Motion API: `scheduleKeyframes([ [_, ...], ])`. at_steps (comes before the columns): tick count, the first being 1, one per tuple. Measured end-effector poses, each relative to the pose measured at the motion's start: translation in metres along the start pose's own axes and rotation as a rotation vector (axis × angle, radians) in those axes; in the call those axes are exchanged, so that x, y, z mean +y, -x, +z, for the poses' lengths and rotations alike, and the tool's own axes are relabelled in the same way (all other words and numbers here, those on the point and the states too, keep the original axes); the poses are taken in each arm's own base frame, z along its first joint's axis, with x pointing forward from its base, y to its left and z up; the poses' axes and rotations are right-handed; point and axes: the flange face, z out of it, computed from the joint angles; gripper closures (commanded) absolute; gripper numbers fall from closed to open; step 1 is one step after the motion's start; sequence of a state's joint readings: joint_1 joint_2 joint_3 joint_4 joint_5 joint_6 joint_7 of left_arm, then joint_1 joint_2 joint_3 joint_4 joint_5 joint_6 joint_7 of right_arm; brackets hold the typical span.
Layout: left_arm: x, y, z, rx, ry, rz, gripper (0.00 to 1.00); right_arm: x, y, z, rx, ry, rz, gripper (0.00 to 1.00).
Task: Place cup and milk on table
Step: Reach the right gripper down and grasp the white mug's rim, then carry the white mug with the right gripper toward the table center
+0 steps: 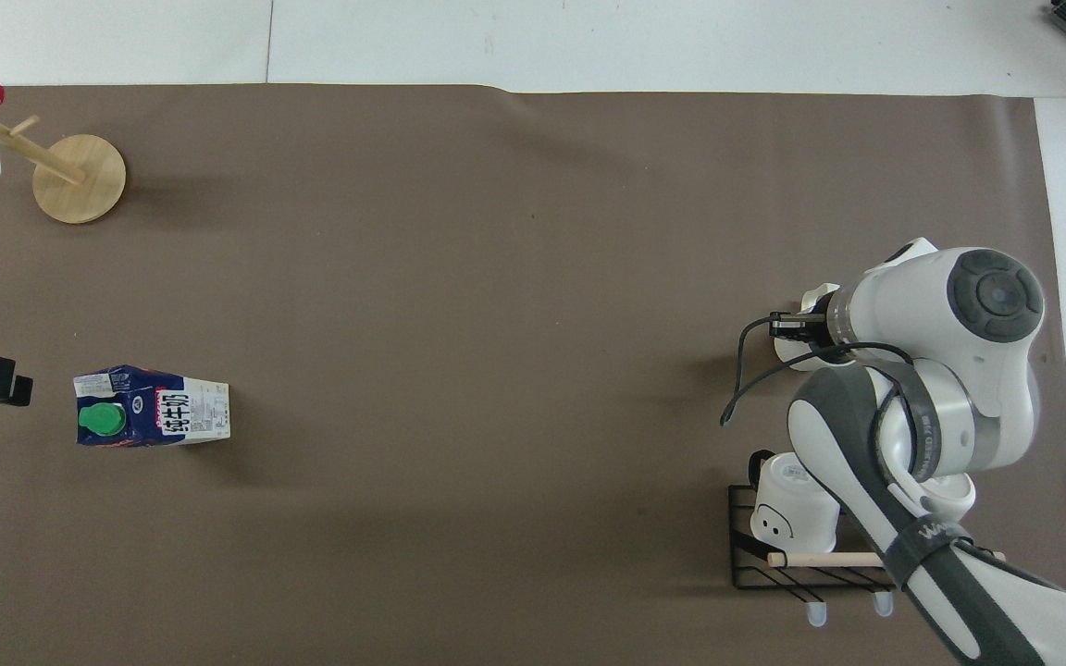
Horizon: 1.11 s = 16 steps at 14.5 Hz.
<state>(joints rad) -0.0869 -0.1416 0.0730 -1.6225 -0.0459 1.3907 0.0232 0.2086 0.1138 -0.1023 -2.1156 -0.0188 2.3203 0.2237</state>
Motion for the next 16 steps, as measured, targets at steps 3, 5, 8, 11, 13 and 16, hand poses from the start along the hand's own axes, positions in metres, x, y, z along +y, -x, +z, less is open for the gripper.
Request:
scheduleKeyframes([
  [3, 0.0, 0.0, 0.0, 0.0, 0.0, 0.0, 0.0, -0.004, -0.017, -0.025, 0.051, -0.015, 0.145, 1.0],
  [5, 0.0, 0.0, 0.0, 0.002, 0.0, -0.001, 0.0, -0.01, -0.024, -0.04, 0.064, -0.026, 0.267, 1.0],
  [8, -0.001, -0.004, -0.003, 0.036, -0.001, -0.001, 0.0, -0.046, -0.021, -0.05, 0.054, -0.044, 0.35, 1.0],
  [11, 0.0, -0.01, -0.008, 0.09, -0.002, 0.0, 0.0, -0.089, -0.008, -0.052, 0.024, -0.04, 0.331, 1.0],
  [13, 0.001, -0.012, -0.008, 0.103, -0.003, 0.001, 0.0, -0.118, 0.004, -0.054, 0.009, -0.04, 0.322, 1.0],
  [16, 0.001, -0.013, -0.007, 0.102, -0.003, 0.002, 0.0, -0.154, 0.018, -0.061, 0.01, -0.051, 0.339, 1.0],
])
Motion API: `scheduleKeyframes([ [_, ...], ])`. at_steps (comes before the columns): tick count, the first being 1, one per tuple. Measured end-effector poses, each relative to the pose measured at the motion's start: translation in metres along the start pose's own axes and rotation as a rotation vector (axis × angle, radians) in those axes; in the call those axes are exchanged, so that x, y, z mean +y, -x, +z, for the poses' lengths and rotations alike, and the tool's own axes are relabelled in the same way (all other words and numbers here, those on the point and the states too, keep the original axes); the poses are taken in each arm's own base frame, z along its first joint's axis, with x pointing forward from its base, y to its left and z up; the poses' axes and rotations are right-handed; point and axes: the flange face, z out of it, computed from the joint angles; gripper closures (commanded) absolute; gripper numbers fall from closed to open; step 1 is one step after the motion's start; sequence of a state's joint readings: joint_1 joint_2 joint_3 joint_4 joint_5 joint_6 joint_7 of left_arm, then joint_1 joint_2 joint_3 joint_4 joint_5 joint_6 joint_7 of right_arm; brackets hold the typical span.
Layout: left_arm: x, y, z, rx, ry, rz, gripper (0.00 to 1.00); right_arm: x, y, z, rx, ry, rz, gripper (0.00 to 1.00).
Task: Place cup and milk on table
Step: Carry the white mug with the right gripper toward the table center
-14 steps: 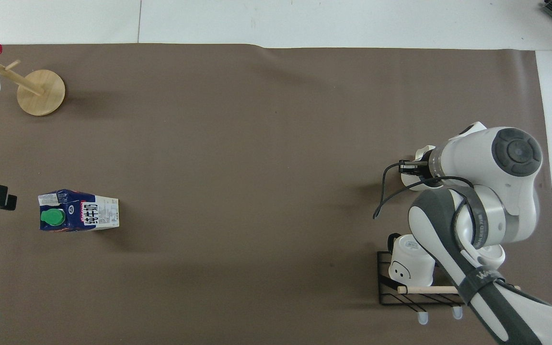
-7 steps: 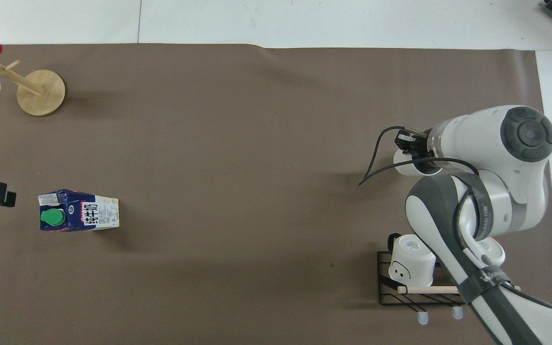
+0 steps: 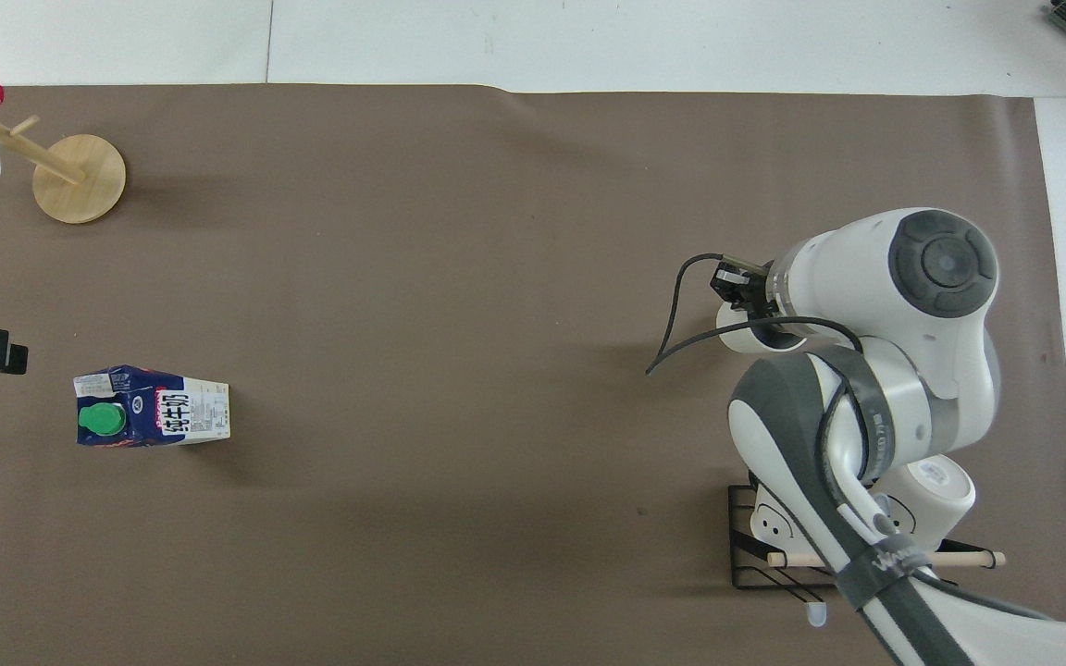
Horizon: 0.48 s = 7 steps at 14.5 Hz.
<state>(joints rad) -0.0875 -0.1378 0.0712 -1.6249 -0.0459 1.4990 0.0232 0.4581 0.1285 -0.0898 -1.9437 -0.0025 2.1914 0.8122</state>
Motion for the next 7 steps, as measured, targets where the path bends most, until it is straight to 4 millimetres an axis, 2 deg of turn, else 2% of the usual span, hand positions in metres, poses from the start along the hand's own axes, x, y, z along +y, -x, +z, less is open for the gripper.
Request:
scheduleKeyframes([
  [4, 0.0, 0.0, 0.0, 0.0, 0.0, 0.0, 0.0, -0.041, 0.034, -0.007, 0.003, -0.019, 0.067, 1.0],
  [7, -0.001, -0.001, 0.008, -0.017, 0.0, -0.001, 0.0, -0.077, 0.06, 0.003, -0.004, -0.018, 0.104, 1.0],
])
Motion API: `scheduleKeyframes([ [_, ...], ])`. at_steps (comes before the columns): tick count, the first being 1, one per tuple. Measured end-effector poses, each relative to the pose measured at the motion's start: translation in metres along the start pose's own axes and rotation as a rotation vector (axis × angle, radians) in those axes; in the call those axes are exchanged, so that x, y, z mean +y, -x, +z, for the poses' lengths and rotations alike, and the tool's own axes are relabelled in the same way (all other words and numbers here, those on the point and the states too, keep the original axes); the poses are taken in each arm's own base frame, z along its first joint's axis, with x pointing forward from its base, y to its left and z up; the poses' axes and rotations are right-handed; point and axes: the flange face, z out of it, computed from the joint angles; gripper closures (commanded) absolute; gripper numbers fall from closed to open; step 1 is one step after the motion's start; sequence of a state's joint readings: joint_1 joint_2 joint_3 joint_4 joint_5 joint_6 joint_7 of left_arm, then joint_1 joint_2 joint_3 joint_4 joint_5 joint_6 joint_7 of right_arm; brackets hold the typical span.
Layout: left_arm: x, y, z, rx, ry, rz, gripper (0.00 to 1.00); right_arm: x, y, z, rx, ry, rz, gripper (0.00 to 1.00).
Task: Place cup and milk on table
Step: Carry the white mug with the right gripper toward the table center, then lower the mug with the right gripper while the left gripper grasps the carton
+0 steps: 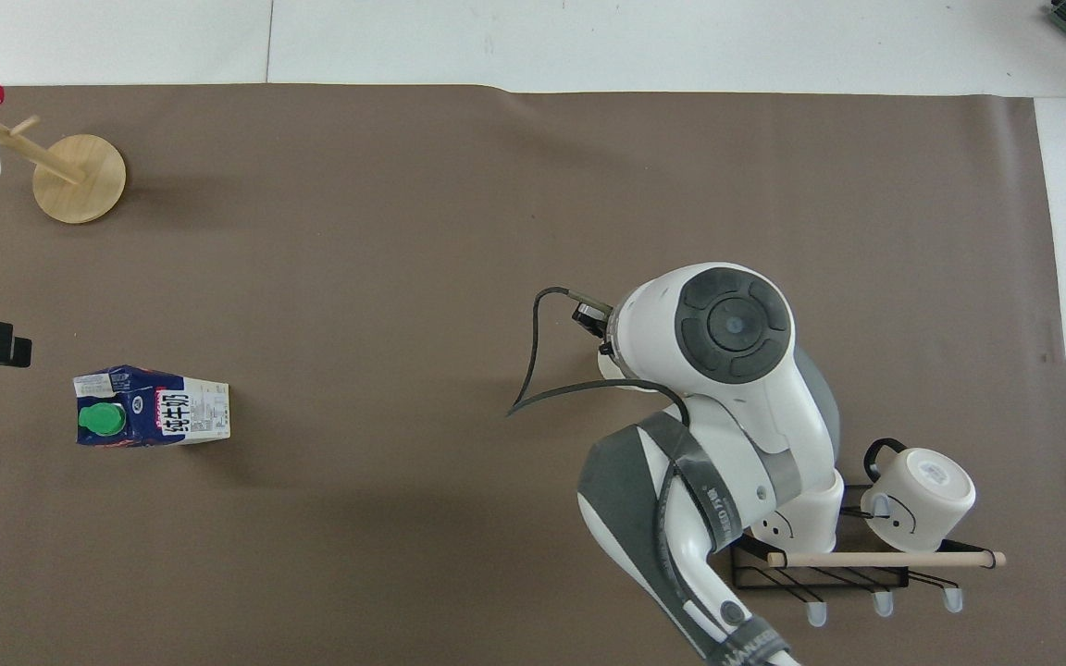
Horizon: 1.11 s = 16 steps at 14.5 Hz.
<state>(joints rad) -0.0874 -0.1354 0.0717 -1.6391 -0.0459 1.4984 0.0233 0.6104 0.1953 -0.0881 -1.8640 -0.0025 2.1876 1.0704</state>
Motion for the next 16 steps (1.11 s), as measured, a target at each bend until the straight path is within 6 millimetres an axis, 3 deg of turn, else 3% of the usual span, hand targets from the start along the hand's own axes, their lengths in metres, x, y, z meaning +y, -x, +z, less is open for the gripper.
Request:
scheduleKeyframes([
  [3, -0.001, -0.001, 0.014, -0.026, 0.001, -0.002, 0.0, -0.027, 0.035, 0.023, -0.015, 0.023, 0.007, 1.0],
  [6, -0.003, -0.005, 0.042, -0.041, 0.001, -0.006, 0.0, -0.044, 0.065, 0.048, -0.024, 0.046, 0.003, 1.0],
  [9, -0.005, -0.008, 0.067, -0.039, 0.001, -0.009, 0.0, -0.045, 0.062, 0.05, -0.02, 0.047, 0.005, 1.0],
  [16, -0.013, -0.001, 0.093, -0.041, 0.005, -0.024, 0.0, -0.047, 0.062, 0.056, 0.002, 0.045, -0.013, 1.0],
])
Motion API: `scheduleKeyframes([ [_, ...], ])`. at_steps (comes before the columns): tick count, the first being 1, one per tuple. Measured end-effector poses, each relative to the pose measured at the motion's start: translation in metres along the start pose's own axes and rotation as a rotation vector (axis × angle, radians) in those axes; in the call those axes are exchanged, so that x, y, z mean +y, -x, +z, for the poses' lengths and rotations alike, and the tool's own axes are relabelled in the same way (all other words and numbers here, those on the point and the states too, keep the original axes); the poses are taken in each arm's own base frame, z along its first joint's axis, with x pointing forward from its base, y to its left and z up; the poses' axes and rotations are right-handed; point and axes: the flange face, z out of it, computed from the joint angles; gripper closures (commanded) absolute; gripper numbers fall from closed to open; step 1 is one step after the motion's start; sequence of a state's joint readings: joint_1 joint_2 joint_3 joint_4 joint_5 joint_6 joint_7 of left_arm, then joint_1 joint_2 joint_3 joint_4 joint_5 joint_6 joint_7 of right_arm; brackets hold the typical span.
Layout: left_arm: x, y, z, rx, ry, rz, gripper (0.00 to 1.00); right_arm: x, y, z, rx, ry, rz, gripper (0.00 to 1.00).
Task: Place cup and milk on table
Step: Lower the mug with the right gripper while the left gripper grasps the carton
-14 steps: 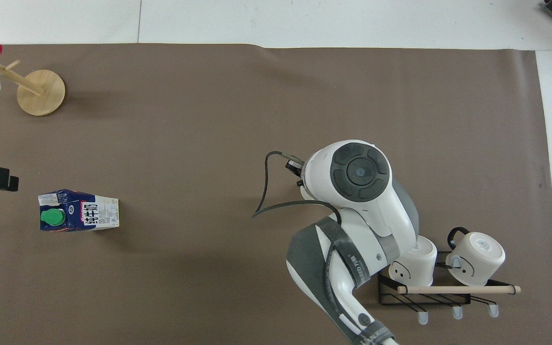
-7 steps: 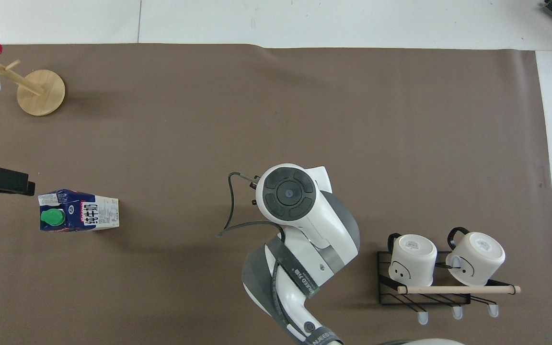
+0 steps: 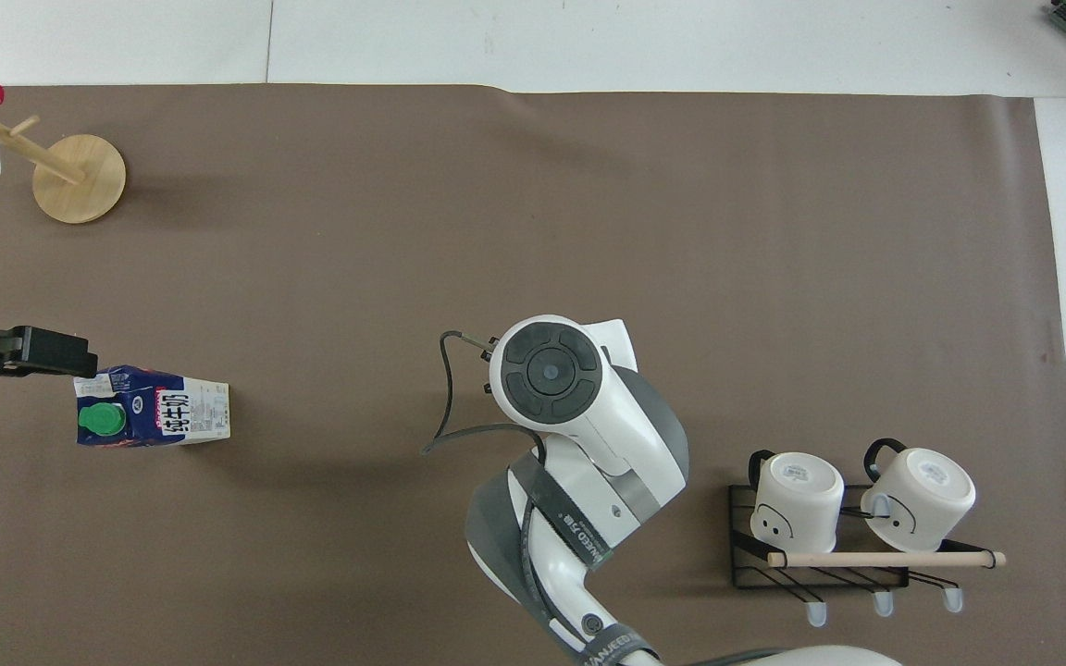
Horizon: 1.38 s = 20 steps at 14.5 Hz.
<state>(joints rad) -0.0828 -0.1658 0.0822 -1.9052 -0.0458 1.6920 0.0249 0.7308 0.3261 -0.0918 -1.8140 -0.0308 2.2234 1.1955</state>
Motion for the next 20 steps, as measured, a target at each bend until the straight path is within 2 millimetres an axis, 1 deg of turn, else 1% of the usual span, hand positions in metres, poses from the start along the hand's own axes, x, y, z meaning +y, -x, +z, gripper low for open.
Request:
scheduleKeyframes([
  [2, -0.001, 0.005, 0.01, -0.012, 0.001, -0.001, 0.0, -0.002, 0.004, 0.003, 0.001, 0.002, -0.008, 1.0],
  [4, -0.001, 0.007, 0.024, 0.013, 0.001, 0.0, 0.0, -0.004, 0.006, 0.009, 0.003, 0.001, -0.013, 1.0],
  [5, -0.001, 0.009, 0.032, 0.023, 0.001, 0.001, 0.0, -0.004, 0.006, 0.011, 0.004, -0.001, -0.014, 0.85],
  [6, -0.001, 0.01, 0.04, 0.027, 0.001, 0.002, 0.0, -0.004, 0.006, 0.011, 0.005, -0.001, -0.014, 0.51],
  [7, 0.0, 0.012, 0.048, 0.031, 0.0, 0.003, 0.0, -0.004, 0.006, 0.011, 0.005, 0.0, -0.015, 0.06],
  [8, 0.0, 0.014, 0.054, 0.035, 0.0, 0.003, 0.0, -0.004, 0.006, 0.011, 0.006, 0.001, -0.017, 0.0],
  [10, -0.001, 0.017, 0.065, 0.042, 0.001, 0.002, 0.0, -0.005, 0.004, 0.01, 0.015, 0.0, -0.024, 0.0],
  [11, -0.002, 0.018, 0.07, 0.047, 0.001, 0.001, 0.0, -0.005, 0.001, 0.006, 0.018, -0.006, -0.028, 0.0],
  [13, -0.003, 0.02, 0.085, 0.061, 0.0, -0.002, 0.0, -0.001, -0.011, -0.013, 0.029, -0.026, -0.049, 0.0],
  [15, -0.004, 0.021, 0.098, 0.072, -0.001, -0.003, 0.0, 0.015, -0.033, -0.046, 0.031, -0.028, -0.085, 0.0],
  [18, -0.004, 0.022, 0.107, 0.088, -0.002, -0.004, 0.0, 0.049, -0.063, -0.103, 0.007, -0.031, -0.144, 0.0],
  [19, -0.004, 0.022, 0.109, 0.09, -0.002, -0.004, 0.04, 0.062, -0.072, -0.117, 0.002, -0.027, -0.168, 0.0],
  [20, -0.004, 0.022, 0.11, 0.09, -0.002, -0.004, 0.12, 0.075, -0.083, -0.129, -0.002, -0.022, -0.19, 0.0],
])
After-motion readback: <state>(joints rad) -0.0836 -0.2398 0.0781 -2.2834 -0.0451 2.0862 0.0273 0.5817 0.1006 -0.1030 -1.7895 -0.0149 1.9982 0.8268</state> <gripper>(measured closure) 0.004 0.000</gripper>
